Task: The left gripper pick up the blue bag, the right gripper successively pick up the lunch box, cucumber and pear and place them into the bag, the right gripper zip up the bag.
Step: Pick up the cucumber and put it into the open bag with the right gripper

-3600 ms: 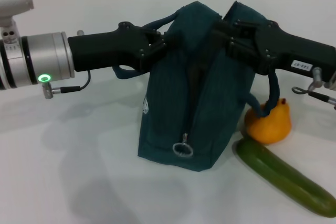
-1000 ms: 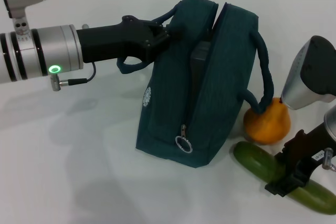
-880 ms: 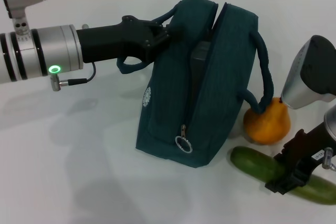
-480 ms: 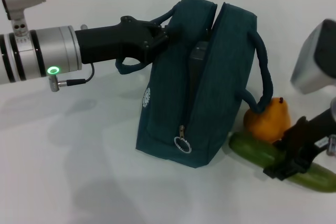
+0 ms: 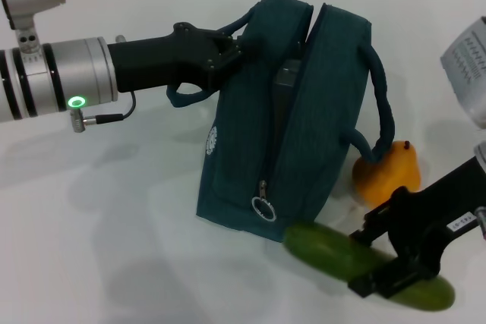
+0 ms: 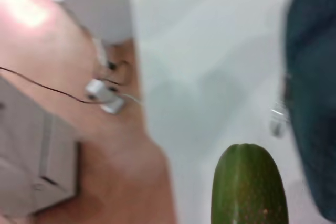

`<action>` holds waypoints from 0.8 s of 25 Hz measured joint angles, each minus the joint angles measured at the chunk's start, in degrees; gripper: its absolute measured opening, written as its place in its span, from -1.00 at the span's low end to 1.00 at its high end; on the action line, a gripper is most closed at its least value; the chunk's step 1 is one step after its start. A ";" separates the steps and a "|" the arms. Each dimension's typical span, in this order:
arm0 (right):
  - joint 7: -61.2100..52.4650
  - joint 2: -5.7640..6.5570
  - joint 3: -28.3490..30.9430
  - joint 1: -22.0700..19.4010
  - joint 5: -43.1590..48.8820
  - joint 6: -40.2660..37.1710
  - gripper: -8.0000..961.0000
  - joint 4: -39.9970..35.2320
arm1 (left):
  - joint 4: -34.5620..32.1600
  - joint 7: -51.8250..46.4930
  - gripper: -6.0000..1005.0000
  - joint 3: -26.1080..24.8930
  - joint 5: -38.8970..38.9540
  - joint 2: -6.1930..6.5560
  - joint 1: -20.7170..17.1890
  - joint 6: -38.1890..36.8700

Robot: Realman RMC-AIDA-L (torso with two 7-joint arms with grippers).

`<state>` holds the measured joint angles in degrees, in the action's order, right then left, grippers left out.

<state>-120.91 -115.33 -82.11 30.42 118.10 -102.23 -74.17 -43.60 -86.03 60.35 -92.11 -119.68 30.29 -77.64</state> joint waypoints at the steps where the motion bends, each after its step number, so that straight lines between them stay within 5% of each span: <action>1: 1.55 0.00 0.72 0.61 -1.41 -1.26 0.30 1.31 | 0.00 0.00 -0.81 0.00 0.00 -0.01 0.02 0.01; 20: 27.44 0.14 26.63 -2.94 -28.13 -9.13 0.38 15.07 | 0.00 0.18 -0.80 0.25 0.10 -0.03 0.01 2.04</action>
<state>-93.47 -115.19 -55.47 27.48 89.97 -111.36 -59.10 -43.60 -85.85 60.60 -92.01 -119.71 30.30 -75.59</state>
